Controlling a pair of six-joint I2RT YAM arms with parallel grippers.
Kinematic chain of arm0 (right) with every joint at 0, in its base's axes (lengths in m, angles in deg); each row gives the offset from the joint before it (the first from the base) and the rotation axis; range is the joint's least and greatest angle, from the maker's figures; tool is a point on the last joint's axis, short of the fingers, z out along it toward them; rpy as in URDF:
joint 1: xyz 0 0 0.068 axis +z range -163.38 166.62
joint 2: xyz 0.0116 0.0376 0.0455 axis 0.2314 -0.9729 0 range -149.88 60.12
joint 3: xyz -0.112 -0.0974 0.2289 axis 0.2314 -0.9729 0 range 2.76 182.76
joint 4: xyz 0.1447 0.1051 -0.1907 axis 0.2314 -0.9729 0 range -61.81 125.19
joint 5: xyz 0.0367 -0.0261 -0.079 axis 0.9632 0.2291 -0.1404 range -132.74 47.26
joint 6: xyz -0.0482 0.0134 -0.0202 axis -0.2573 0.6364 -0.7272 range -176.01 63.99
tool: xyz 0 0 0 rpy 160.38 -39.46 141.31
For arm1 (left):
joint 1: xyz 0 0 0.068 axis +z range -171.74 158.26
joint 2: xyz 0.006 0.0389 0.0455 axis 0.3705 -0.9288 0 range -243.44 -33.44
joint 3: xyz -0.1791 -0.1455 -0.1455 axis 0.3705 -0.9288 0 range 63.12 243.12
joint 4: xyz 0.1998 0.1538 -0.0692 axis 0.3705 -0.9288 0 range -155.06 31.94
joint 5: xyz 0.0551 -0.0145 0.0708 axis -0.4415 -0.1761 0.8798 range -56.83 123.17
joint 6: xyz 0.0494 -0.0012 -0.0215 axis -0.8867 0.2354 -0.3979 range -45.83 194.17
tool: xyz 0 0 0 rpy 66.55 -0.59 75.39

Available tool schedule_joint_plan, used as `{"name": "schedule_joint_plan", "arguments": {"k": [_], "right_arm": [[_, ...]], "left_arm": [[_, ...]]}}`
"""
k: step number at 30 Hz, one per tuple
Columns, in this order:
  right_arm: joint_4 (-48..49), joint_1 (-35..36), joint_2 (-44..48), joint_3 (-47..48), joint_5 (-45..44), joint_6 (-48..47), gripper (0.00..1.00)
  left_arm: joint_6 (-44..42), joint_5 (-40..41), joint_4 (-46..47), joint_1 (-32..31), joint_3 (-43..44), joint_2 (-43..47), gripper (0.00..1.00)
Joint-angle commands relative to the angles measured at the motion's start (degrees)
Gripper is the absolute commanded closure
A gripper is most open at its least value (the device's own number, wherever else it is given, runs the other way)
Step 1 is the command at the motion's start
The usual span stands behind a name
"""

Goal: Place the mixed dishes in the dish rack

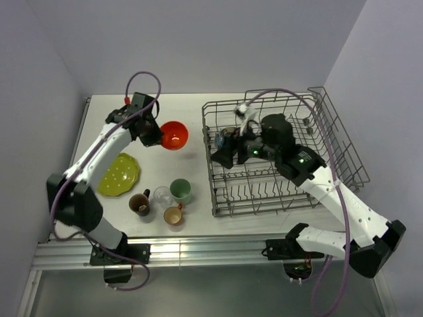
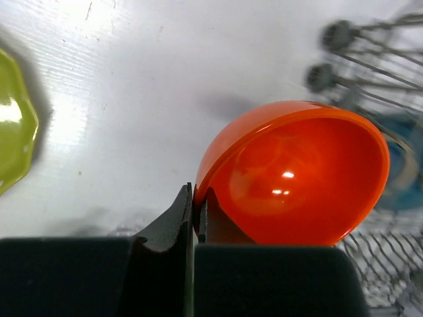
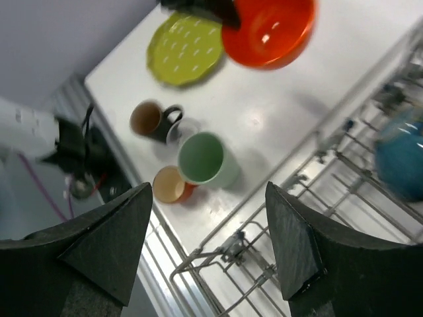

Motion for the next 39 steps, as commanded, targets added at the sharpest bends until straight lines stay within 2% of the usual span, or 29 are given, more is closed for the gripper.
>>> {"name": "schedule_joint_plan", "arguments": {"k": [1, 8, 16, 19, 26, 33, 39], "right_arm": [[-3.1, 7.5, -2.1, 5.9, -5.9, -10.4, 0.24], [-7.9, 15.1, -6.3, 13.3, -12.3, -18.4, 0.30], [-13.2, 23.1, -12.4, 19.7, -13.9, -23.2, 0.32], [-14.9, 25.0, -17.0, 21.2, -12.3, -24.5, 0.33], [-15.9, 29.1, -25.8, 23.0, -14.8, -25.9, 0.34], [-15.5, 32.1, -29.1, 22.9, -16.6, -25.8, 0.34], [-12.5, 33.5, -30.8, 20.9, -22.6, -26.8, 0.34]], "left_arm": [[-4.2, 1.7, -6.2, -2.9, 1.2, 8.8, 1.00], [-3.8, 4.3, -10.6, -8.0, -6.4, 19.5, 1.00], [-2.6, 2.6, -8.9, -10.4, -13.1, 23.9, 1.00], [-2.2, 2.5, -9.1, -11.6, -13.3, 23.8, 1.00], [-1.4, 2.3, -9.8, -14.8, -12.2, 24.6, 1.00], [-1.5, 0.9, -10.5, -15.2, -9.9, 25.8, 1.00], [-1.8, -3.5, -9.4, -16.1, -9.0, 27.9, 1.00]]}}
